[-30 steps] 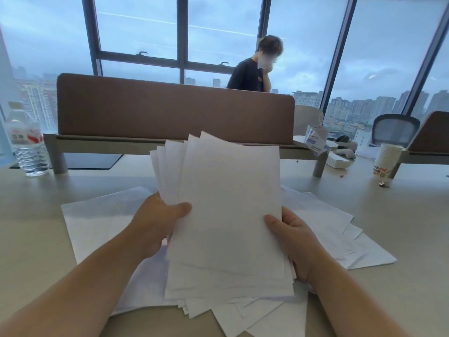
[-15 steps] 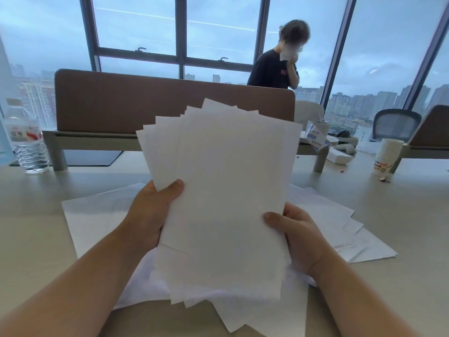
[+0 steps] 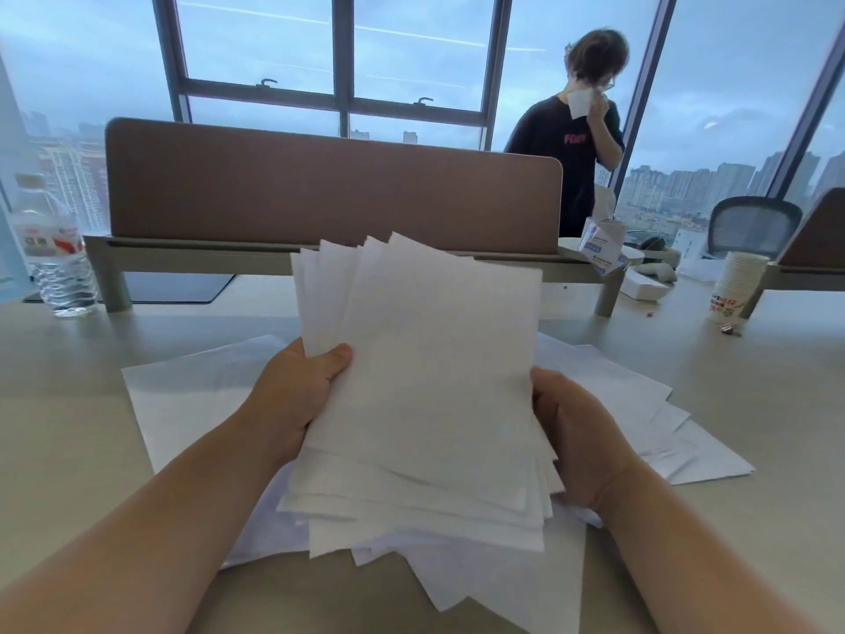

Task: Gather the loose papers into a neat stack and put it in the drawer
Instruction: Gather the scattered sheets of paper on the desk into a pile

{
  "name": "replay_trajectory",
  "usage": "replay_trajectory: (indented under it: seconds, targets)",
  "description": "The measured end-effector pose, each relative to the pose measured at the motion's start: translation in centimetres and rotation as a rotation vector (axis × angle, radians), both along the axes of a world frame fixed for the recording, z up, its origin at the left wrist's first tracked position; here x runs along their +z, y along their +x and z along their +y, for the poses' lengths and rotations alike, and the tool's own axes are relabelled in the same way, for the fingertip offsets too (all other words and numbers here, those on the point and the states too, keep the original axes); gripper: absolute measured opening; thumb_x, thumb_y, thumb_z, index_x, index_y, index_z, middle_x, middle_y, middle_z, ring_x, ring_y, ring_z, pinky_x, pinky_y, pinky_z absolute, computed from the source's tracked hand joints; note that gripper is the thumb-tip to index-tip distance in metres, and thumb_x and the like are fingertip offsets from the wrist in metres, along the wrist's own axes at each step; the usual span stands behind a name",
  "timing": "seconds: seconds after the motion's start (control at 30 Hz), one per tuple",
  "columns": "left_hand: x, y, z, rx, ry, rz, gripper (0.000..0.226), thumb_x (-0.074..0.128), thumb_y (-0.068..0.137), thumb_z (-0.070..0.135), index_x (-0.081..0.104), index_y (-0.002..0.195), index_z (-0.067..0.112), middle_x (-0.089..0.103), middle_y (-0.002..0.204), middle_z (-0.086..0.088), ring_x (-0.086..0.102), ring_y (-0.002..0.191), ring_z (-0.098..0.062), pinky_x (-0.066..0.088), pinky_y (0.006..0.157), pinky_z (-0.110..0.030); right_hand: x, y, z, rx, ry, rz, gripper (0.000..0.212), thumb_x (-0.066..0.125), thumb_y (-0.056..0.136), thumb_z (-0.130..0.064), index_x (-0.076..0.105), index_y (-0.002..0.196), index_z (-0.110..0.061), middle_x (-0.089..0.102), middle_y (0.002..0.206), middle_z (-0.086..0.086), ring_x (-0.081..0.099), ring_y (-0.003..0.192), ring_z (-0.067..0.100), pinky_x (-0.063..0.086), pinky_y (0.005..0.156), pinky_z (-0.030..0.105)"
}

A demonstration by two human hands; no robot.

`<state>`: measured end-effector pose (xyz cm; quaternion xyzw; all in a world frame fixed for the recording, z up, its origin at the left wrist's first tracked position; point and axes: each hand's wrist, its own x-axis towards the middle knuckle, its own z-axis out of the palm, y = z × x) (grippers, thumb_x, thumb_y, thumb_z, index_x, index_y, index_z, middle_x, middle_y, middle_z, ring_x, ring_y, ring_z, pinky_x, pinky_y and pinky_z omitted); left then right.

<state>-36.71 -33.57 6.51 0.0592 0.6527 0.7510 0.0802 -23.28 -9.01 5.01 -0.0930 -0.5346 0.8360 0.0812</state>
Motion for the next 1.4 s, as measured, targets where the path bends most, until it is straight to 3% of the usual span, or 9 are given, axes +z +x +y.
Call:
replay_trajectory:
  seconds: [0.2, 0.33, 0.4, 0.5, 0.67, 0.8, 1.0, 1.13, 1.4]
  targets:
    - [0.6, 1.6, 0.9, -0.056, -0.115, 0.089, 0.013, 0.058, 0.107, 0.026, 0.070, 0.104, 0.022, 0.080, 0.078, 0.010, 0.077, 0.068, -0.007, 0.057, 0.055, -0.021, -0.4, 0.3, -0.7, -0.107, 0.307, -0.097, 0.025, 0.066, 0.094, 0.000, 0.069, 0.119, 0.001, 0.078, 0.102, 0.021, 0.077, 0.085, 0.035, 0.065, 0.076, 0.046]
    - [0.2, -0.1, -0.7, -0.010, -0.890, 0.304, 0.052, 0.023, 0.105, 0.059, 0.063, 0.116, 0.027, 0.066, 0.123, -0.002, 0.057, 0.118, -0.031, 0.043, 0.103, -0.045, 0.0, 0.2, -0.7, -0.251, 0.245, -0.098, 0.012, 0.064, 0.096, 0.001, 0.070, 0.106, -0.003, 0.080, 0.081, 0.011, 0.076, 0.065, 0.024, 0.064, 0.058, 0.037]
    - [-0.4, -0.7, -1.9, -0.020, -1.350, 0.275, 0.065, 0.023, 0.095, 0.074, 0.053, 0.134, 0.032, 0.054, 0.144, -0.008, 0.046, 0.131, -0.040, 0.038, 0.108, -0.052, 0.2, 0.1, -0.6, -0.309, 0.225, -0.107, 0.011, 0.065, 0.097, 0.000, 0.069, 0.102, -0.009, 0.079, 0.075, 0.005, 0.075, 0.063, 0.022, 0.061, 0.058, 0.035]
    - [-0.6, -0.9, -2.9, -0.055, -1.586, 0.143, 0.100, 0.040, 0.077, 0.094, 0.039, 0.154, 0.029, 0.038, 0.158, -0.008, 0.036, 0.144, -0.040, 0.036, 0.112, -0.049, 0.3, 0.0, -0.5, -0.350, 0.200, -0.117, 0.012, 0.065, 0.098, -0.002, 0.067, 0.099, -0.013, 0.078, 0.076, 0.003, 0.073, 0.063, 0.017, 0.057, 0.056, 0.029]
    - [0.0, -0.9, -2.6, -0.077, -1.428, 0.183, 0.129, 0.060, 0.044, 0.092, 0.039, 0.155, 0.029, 0.043, 0.155, -0.008, 0.046, 0.139, -0.039, 0.042, 0.111, -0.048, 0.4, 0.1, -0.7, -0.323, 0.203, -0.129, 0.014, 0.064, 0.098, -0.001, 0.066, 0.096, -0.015, 0.077, 0.069, -0.001, 0.073, 0.058, 0.016, 0.057, 0.047, 0.027]
    - [0.2, -0.5, -1.8, -0.015, -1.021, 0.184, 0.096, 0.093, 0.068, 0.048, 0.050, 0.149, 0.018, 0.054, 0.150, -0.008, 0.058, 0.121, -0.027, 0.046, 0.093, -0.035, 0.2, -0.1, -0.8, -0.306, 0.203, -0.136, 0.012, 0.064, 0.098, 0.000, 0.068, 0.102, -0.011, 0.078, 0.068, 0.000, 0.074, 0.056, 0.015, 0.058, 0.047, 0.026]
    - [0.8, -0.9, -1.1, -0.079, -0.398, -0.099, 0.059, 0.083, 0.083, -0.001, 0.057, 0.133, 0.016, 0.059, 0.129, -0.008, 0.063, 0.110, -0.029, 0.057, 0.076, -0.039, -0.2, -0.3, -0.7, -0.304, 0.229, -0.132, 0.013, 0.064, 0.098, 0.001, 0.069, 0.102, -0.010, 0.079, 0.073, 0.002, 0.076, 0.060, 0.016, 0.059, 0.050, 0.027]
    - [0.7, -0.9, -0.5, -0.092, 0.002, -0.288, 0.047, 0.071, 0.085, -0.013, 0.060, 0.127, 0.007, 0.068, 0.106, -0.018, 0.066, 0.088, -0.028, 0.064, 0.071, -0.043, -0.2, -0.4, -0.7, -0.300, 0.237, -0.126, 0.013, 0.064, 0.098, 0.001, 0.070, 0.104, -0.009, 0.080, 0.079, 0.006, 0.077, 0.066, 0.020, 0.061, 0.060, 0.032]
    - [-0.5, 0.0, -0.1, -0.312, -0.409, -0.210, 0.018, 0.067, 0.101, 0.021, 0.074, 0.107, 0.005, 0.082, 0.089, -0.012, 0.076, 0.065, -0.021, 0.060, 0.052, -0.031, 0.0, -0.6, -0.2, -0.429, 0.090, -0.098, 0.013, 0.062, 0.100, -0.003, 0.069, 0.103, -0.013, 0.079, 0.076, 0.003, 0.074, 0.072, 0.023, 0.060, 0.061, 0.034]
